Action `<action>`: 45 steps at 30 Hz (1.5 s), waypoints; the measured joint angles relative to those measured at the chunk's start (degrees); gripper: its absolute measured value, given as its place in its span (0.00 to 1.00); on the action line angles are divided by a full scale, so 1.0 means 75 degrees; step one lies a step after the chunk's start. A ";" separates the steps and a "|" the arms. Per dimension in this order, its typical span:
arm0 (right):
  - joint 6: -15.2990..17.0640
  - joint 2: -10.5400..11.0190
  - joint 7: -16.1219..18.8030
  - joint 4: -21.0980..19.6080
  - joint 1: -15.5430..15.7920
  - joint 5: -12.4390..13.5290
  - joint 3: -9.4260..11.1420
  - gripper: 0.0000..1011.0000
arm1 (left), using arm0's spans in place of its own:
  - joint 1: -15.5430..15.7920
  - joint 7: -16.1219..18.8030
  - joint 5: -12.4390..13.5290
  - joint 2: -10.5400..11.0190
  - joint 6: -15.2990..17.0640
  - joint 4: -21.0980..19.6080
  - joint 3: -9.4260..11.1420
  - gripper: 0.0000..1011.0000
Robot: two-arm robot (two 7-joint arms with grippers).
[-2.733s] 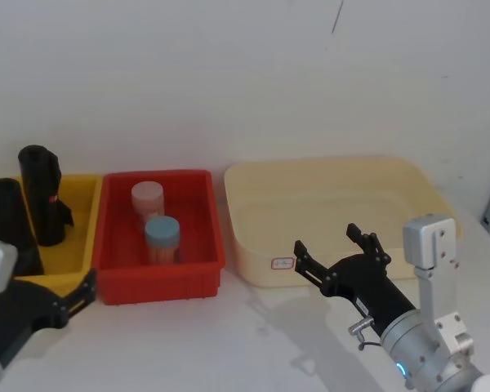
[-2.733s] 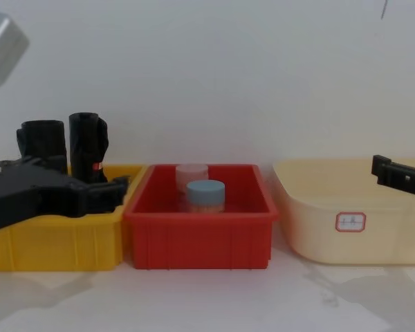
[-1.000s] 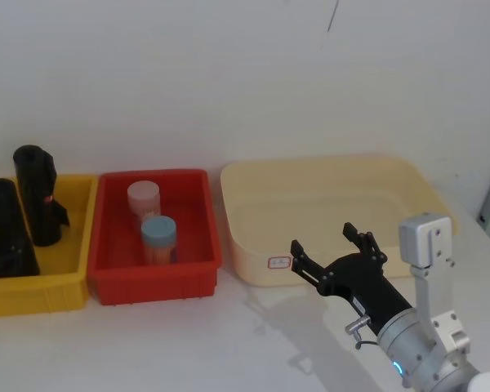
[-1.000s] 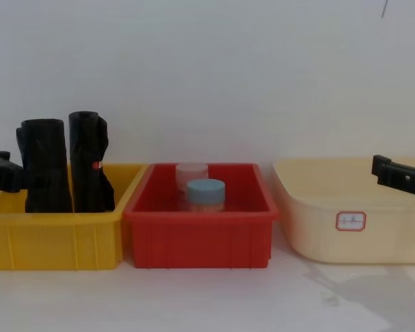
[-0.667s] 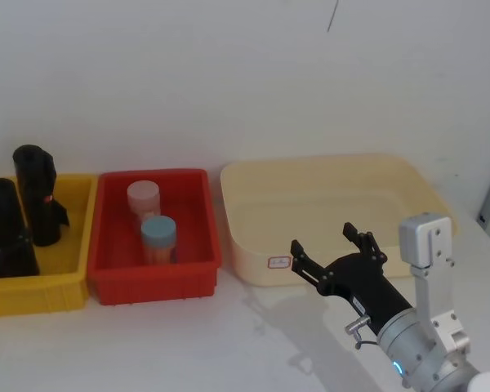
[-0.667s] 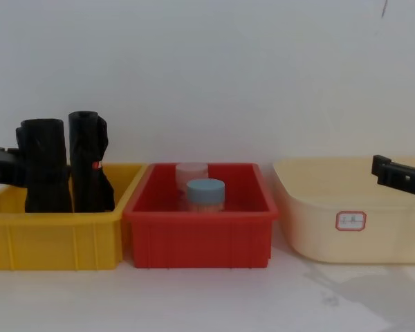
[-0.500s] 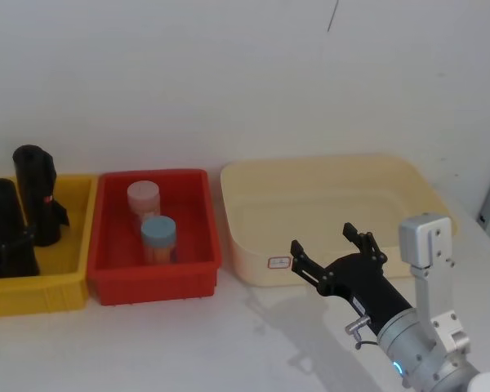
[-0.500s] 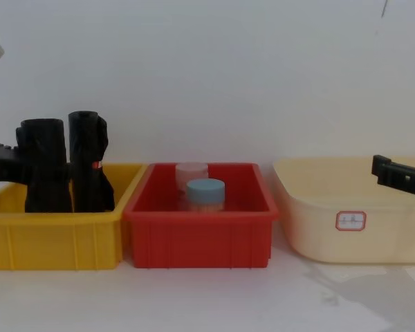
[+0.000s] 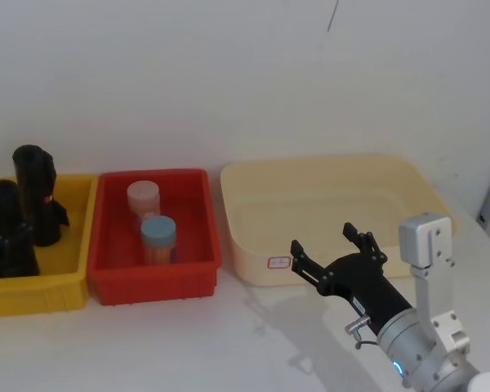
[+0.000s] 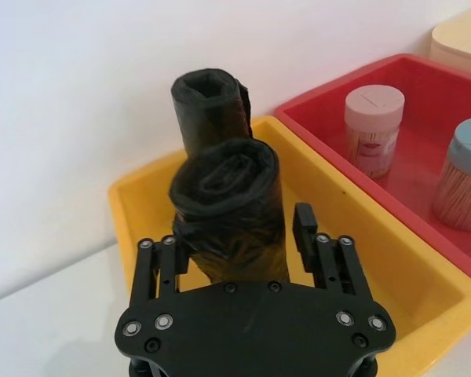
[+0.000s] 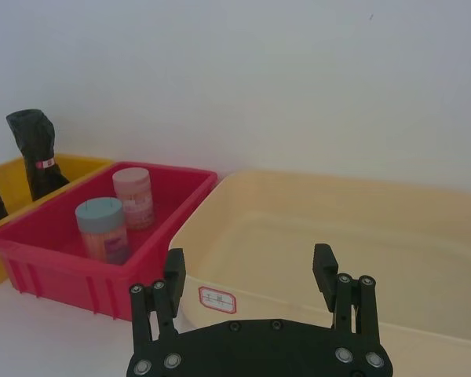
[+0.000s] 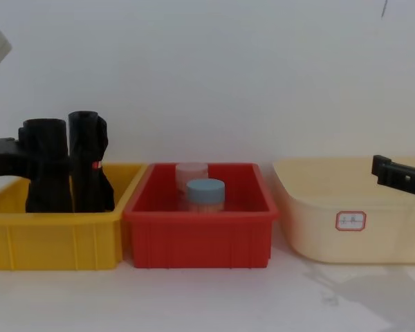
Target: Pick up the garbage bag with the one hand and transfer it to the other hand.
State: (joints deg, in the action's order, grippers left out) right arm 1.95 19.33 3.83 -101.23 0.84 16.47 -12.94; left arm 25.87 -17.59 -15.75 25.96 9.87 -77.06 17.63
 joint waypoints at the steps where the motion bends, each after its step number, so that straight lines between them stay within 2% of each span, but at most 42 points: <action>1: 0.0000 0.0000 0.0000 0.0000 0.0000 0.0000 0.0000 0.99 | -0.0040 0.0045 0.0035 0.0018 0.0005 -0.0075 -0.0018 0.74; 8: 0.0000 0.0000 0.0000 0.0000 0.0000 0.0000 0.0000 0.99 | -0.0258 0.0191 0.0154 0.0119 0.0123 -0.0461 -0.0104 0.56; 24: 0.0000 0.0000 0.0000 0.0000 0.0000 0.0000 0.0000 0.99 | -0.0503 0.0306 0.0456 0.0276 0.0416 -0.1044 -0.0103 0.44; 31: 0.0000 0.0000 0.0000 0.0000 0.0000 0.0000 0.0000 0.99 | -0.0245 0.0056 0.0501 0.0177 0.0273 -0.1018 0.0006 0.40; 41: 0.0000 0.0000 0.0000 0.0001 0.0000 0.0000 0.0000 0.99 | 0.0490 -0.0575 0.0376 -0.0207 -0.0130 -0.0601 0.0225 0.37; 45: 0.0000 0.0000 0.0000 0.0000 0.0000 -0.0001 0.0000 0.99 | 0.0961 -0.0960 0.0221 -0.0475 -0.0362 -0.0293 0.0359 0.37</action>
State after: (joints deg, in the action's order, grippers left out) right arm 1.95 19.34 3.83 -101.23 0.84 16.46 -12.94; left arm 33.08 -24.79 -14.09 22.40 7.16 -79.26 20.32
